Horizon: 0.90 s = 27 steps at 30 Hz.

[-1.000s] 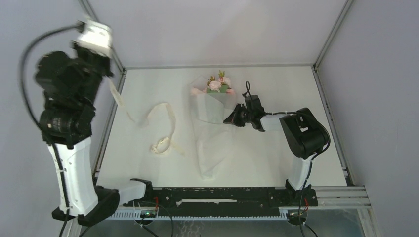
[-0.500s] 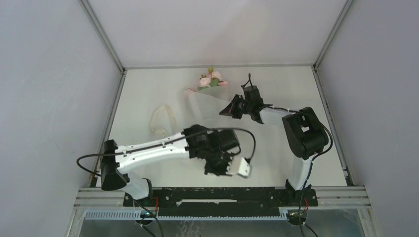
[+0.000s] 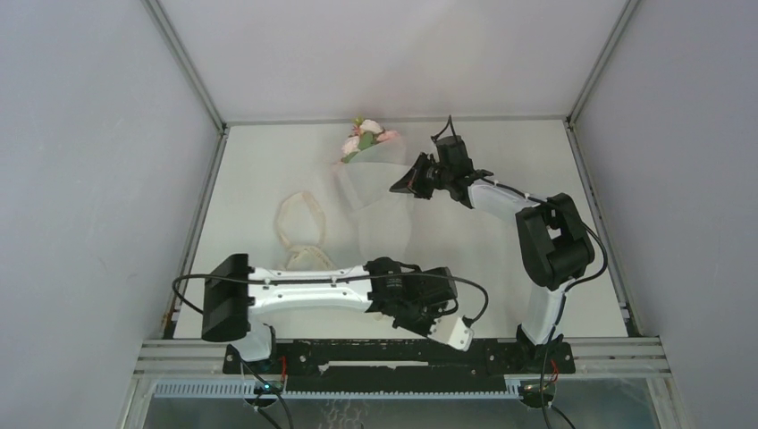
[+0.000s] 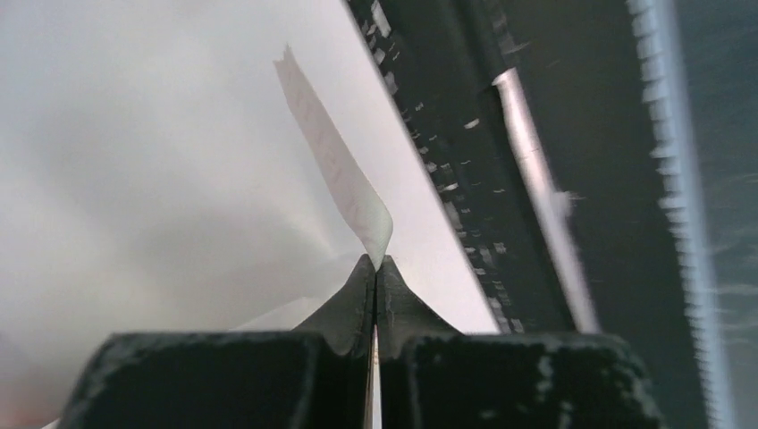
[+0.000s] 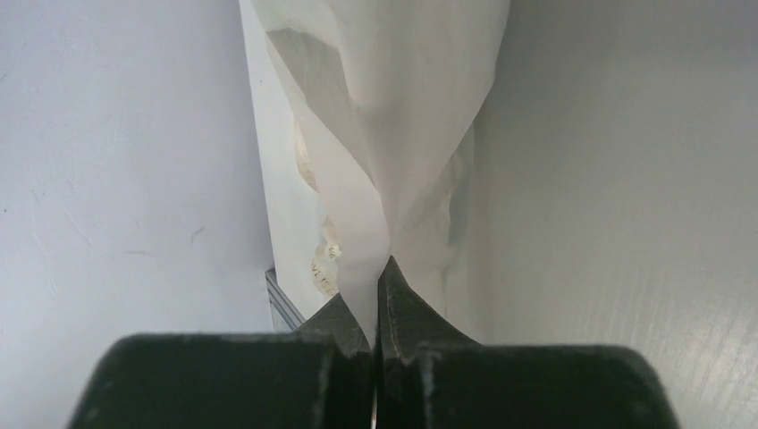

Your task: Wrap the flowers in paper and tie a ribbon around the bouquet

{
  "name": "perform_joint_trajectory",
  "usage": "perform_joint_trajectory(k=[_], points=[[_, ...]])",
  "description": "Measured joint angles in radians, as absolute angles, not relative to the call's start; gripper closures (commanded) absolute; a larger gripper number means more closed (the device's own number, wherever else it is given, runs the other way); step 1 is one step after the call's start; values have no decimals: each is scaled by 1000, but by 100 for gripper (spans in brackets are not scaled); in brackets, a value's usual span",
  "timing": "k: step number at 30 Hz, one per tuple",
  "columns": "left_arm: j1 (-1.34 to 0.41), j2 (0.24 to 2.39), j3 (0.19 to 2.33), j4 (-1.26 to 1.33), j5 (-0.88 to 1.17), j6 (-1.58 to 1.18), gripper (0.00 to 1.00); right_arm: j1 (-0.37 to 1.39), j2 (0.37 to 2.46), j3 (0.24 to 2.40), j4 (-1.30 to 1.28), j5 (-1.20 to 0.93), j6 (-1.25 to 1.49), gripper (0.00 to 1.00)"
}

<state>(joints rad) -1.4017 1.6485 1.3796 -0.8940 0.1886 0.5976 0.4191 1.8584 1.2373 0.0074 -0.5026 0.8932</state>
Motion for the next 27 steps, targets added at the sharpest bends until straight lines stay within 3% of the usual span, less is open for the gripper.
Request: perform_joint_trajectory(k=[8, 15, 17, 18, 19, 21, 27], points=[[-1405, 1864, 1208, -517, -209, 718, 100, 407, 1893, 1257, -68, -529, 889, 100], [-1400, 1887, 1186, -175, -371, 779, 98, 405, 1937, 1398, -207, -555, 822, 100], [-1395, 1902, 1169, -70, -418, 812, 76, 407, 1937, 1419, -226, -560, 806, 100], [-1391, 1914, 1169, -39, -434, 822, 47, 407, 1937, 1423, -233, -560, 798, 100], [-1384, 1929, 1169, -13, -452, 827, 29, 407, 1937, 1424, -239, -559, 791, 100], [-1365, 1940, 1171, -27, -469, 817, 3, 407, 1937, 1424, -257, -559, 785, 100], [-1361, 1855, 1255, -385, -346, 718, 0, 406, 1937, 1422, -290, -551, 766, 100]])
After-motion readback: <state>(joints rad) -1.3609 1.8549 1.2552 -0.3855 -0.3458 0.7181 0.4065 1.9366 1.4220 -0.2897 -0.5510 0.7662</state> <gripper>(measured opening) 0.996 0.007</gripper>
